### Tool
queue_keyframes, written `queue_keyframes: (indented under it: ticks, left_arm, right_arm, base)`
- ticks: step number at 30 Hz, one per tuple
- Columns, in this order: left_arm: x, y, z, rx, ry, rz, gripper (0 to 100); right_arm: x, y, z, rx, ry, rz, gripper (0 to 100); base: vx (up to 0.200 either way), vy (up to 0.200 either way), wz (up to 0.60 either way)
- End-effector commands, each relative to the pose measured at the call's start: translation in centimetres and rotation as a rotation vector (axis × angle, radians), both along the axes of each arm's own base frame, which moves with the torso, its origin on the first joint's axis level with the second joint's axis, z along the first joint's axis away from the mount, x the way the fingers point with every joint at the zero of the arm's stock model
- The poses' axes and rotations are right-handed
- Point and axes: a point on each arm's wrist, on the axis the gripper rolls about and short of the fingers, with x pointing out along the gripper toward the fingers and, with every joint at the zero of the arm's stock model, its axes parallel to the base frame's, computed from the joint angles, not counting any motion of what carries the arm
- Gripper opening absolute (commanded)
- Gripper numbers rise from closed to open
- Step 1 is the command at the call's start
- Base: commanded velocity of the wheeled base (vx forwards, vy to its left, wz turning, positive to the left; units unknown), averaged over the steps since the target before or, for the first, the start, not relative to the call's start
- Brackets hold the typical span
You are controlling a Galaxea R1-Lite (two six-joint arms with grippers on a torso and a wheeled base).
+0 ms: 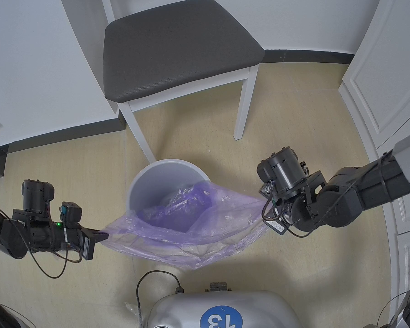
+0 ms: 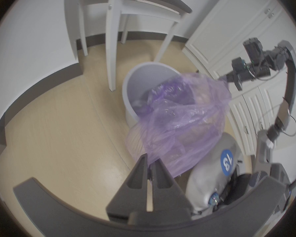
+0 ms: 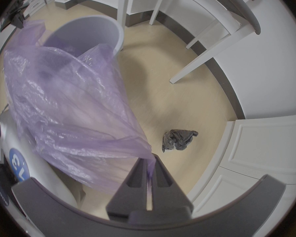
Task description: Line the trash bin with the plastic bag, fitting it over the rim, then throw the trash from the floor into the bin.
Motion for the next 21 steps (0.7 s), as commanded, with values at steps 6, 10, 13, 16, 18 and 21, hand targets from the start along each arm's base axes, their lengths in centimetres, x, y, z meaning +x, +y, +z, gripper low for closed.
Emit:
queue_keyframes:
  ticks: [6,10,13,16,18,21]
  left_arm:
    - [-1.7,0.9,2.2,0.022,-0.083,-0.048,0]
    - [-1.8,0.9,2.0,0.024,-0.077,-0.052,0]
    - [-1.6,0.8,1.7,0.023,-0.067,-0.058,0]
    - [-1.1,0.8,0.9,0.018,-0.035,-0.073,0]
    - [-0.9,0.8,0.5,0.023,-0.023,-0.080,0]
    - [-0.6,1.0,-0.1,0.033,-0.006,-0.089,0]
  right_arm:
    - [-3.0,-0.7,1.0,-0.049,0.053,0.052,0]
    - [-3.6,-0.5,0.3,-0.070,0.075,0.071,0]
    - [-3.7,-0.4,-0.2,-0.080,0.087,0.074,0]
    - [-3.5,-0.1,-1.2,-0.099,0.110,0.078,0]
    - [-3.5,0.0,-1.5,-0.105,0.117,0.078,0]
    - [-3.3,0.1,-2.1,-0.114,0.131,0.079,0]
  base:
    - [0.000,0.000,0.00]
    - [0.000,0.000,0.00]
    - [0.000,0.000,0.00]
    - [0.000,0.000,0.00]
    - [0.000,0.000,0.00]
    - [0.000,0.000,0.00]
